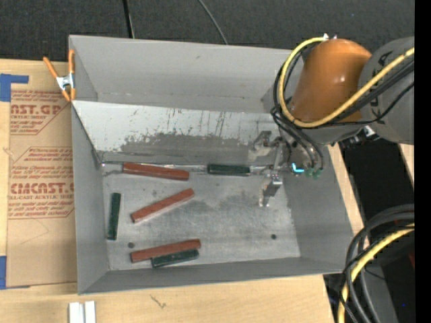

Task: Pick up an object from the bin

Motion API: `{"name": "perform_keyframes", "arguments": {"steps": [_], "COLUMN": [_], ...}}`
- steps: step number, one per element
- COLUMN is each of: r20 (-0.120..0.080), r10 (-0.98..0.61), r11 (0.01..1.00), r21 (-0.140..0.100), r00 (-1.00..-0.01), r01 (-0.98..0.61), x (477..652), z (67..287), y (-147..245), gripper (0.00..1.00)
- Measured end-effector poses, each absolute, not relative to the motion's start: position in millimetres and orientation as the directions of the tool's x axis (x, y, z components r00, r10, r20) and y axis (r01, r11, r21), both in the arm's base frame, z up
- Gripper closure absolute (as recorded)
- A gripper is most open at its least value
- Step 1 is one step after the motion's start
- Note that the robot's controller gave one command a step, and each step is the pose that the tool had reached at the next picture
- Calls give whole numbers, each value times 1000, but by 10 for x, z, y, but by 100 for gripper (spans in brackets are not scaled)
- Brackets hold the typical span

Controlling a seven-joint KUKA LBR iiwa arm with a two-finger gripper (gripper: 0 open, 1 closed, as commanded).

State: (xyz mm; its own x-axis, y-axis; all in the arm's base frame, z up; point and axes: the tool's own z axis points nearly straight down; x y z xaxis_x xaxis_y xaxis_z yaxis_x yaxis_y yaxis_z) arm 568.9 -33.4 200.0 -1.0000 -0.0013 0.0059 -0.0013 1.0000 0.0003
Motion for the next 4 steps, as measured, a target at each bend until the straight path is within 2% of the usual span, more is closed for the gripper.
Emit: {"name": "perform_keyframes", "arguments": {"steps": [1,2,3,4], "r20": [-2,-6,1,-1], "r10": [-2,-68,-166,-119], "r11": [1000,998,986,993], "r21": [0,-1,1,1], "r00": [-1000,-998,-986,-993], "r01": [-2,-68,-166,-119], "x": [5706,5453,5340,5648], "z": [2046,1563,1193,1253], "y": [-335,-21,159,593], "gripper": [0,0,0,0]}}
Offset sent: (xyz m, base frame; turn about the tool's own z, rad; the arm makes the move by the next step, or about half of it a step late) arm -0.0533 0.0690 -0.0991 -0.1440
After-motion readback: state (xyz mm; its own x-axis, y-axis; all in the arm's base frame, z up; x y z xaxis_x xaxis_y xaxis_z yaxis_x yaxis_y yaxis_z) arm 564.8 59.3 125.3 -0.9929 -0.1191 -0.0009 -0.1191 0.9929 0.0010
